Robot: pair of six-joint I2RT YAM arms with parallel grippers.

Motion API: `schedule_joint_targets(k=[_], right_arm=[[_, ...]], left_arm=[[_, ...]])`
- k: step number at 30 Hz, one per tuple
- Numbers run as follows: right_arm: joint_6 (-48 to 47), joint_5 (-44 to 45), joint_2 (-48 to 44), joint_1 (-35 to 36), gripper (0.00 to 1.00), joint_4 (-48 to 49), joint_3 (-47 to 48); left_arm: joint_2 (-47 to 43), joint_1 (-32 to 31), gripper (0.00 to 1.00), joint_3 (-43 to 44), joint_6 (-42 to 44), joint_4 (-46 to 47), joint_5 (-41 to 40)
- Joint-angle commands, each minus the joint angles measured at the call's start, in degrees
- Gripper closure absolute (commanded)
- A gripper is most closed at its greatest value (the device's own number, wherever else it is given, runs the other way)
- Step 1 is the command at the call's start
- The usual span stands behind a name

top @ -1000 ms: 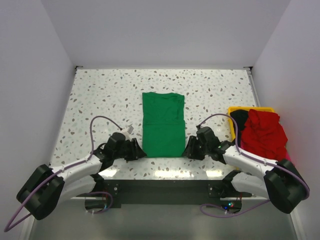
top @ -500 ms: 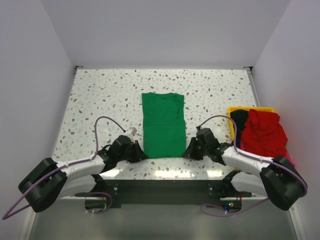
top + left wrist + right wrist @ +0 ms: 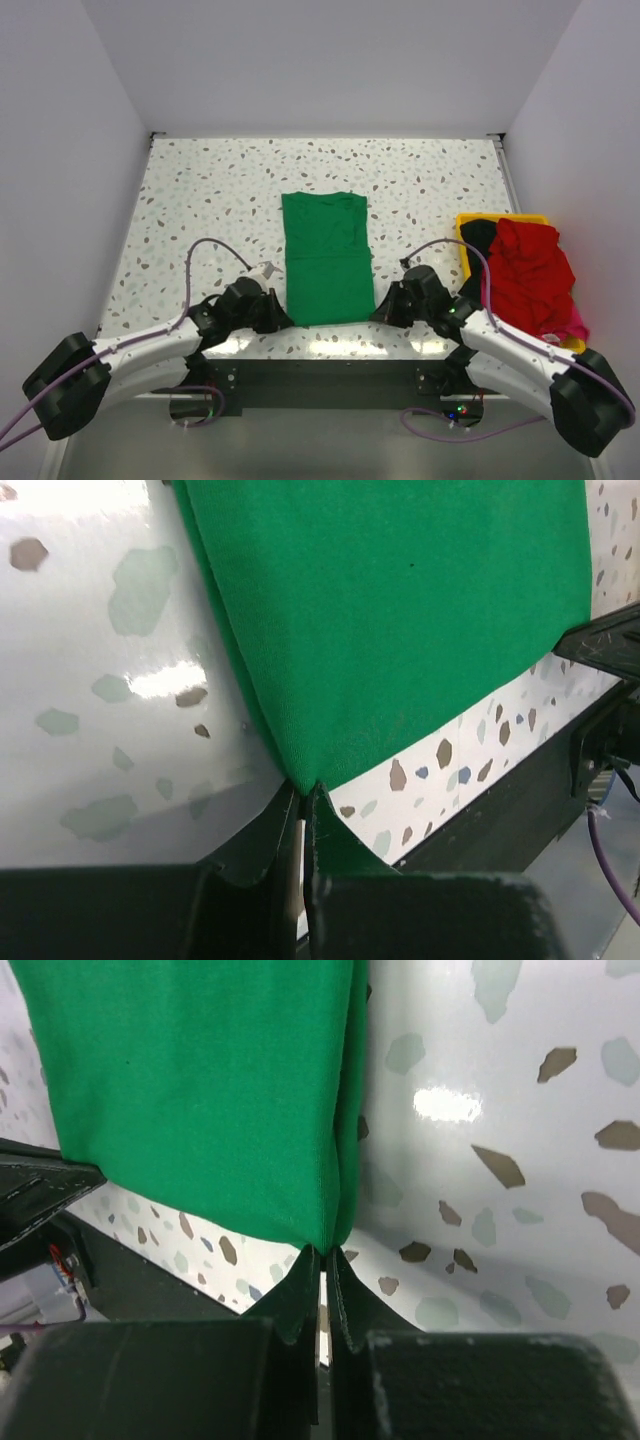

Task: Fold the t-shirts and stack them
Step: Fold the tshirt

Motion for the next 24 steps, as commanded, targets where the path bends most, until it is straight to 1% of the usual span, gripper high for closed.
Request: schedule_joint_targets(k=[1, 2, 7, 9, 11, 15, 17, 20, 24], right_arm=[[-0.6, -1.8, -4.7, 0.8, 1.0, -5.0, -2.1], [-0.3, -2.0, -7.5, 1.0, 1.0, -5.7, -2.4], [0.1, -2.0, -15.5, 2.1, 1.0, -12.6, -2.7], [-0.8, -0.4, -18.3, 2.1, 1.0, -16.4, -0.3], [-2.5, 1.5, -18.8, 2.2, 1.0, -18.6, 2.3], [-5.4, 5.5, -15.1, 2.1, 1.0, -22.6, 11.1], [-6.6, 5.7, -13.6, 2.1, 1.0, -23.2, 13.6], [-7.5, 7.4, -10.2, 2.2, 1.0, -22.9, 18.3], [-9.2, 9.6, -5.1, 2.1, 1.0, -22.6, 26.1]], left_arm=[[-3.6, -2.0, 1.0, 0.3, -1.3, -5.2, -1.1], [-4.3, -2.9, 1.0, 0.3, -2.0, -5.9, -1.2], [-9.2, -6.1, 1.0, 1.4, -3.2, -9.5, -2.9], [-10.8, -6.2, 1.0, 3.1, -3.0, -11.5, -4.4], [-11.6, -6.2, 1.0, 4.6, -2.6, -12.7, -5.6], [-11.4, -6.0, 1.0, 11.0, -1.7, -14.6, -6.9], [-10.6, -6.1, 1.0, 13.2, -1.1, -15.7, -9.3], [-8.0, -6.0, 1.0, 17.6, 0.2, -16.4, -10.7], [-2.2, -4.8, 1.0, 24.9, 2.7, -16.9, -10.9]])
